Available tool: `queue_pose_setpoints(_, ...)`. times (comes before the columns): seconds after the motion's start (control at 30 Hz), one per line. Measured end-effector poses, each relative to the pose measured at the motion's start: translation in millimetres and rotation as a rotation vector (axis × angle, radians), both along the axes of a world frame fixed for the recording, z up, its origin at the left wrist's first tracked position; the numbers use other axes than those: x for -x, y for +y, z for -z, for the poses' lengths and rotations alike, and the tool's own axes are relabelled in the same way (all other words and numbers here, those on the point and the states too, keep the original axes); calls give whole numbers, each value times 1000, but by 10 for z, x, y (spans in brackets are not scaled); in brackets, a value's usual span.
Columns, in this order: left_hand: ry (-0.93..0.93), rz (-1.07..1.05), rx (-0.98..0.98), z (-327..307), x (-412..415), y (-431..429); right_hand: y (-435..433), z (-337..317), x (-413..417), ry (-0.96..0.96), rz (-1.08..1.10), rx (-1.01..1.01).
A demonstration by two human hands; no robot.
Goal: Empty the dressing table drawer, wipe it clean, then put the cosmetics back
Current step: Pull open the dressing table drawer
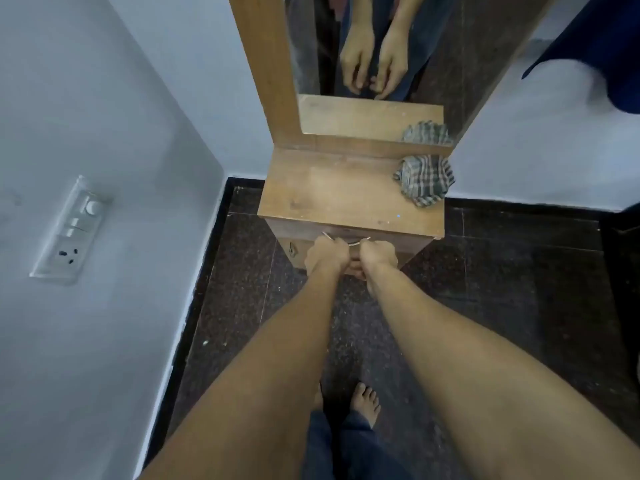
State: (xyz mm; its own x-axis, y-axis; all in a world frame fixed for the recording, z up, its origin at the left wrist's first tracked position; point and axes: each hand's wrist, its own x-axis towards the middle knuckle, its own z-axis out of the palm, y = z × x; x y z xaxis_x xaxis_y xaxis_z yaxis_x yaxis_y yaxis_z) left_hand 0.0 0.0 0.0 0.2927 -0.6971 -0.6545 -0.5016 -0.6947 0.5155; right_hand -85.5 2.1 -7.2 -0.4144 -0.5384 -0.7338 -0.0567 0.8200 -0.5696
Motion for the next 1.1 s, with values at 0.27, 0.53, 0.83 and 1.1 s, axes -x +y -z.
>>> queue_pose_setpoints(0.27, 114, -164, -45, 403, 34, -183, -154, 456, -50, -149, 203, 31)
queue_pose_setpoints(0.53, 302, -206, -59, 510, -22, -317, -287, 752, -193, -224, 344, 92)
queue_pose_setpoints(0.83, 291, -234, -18, 702, -33, -193, -178, 937, -317, -81, 338, 106)
queue_pose_setpoints(1.1, 278, -292, -74, 691, -125, 391, 429, 840, -342, -48, 305, 34)
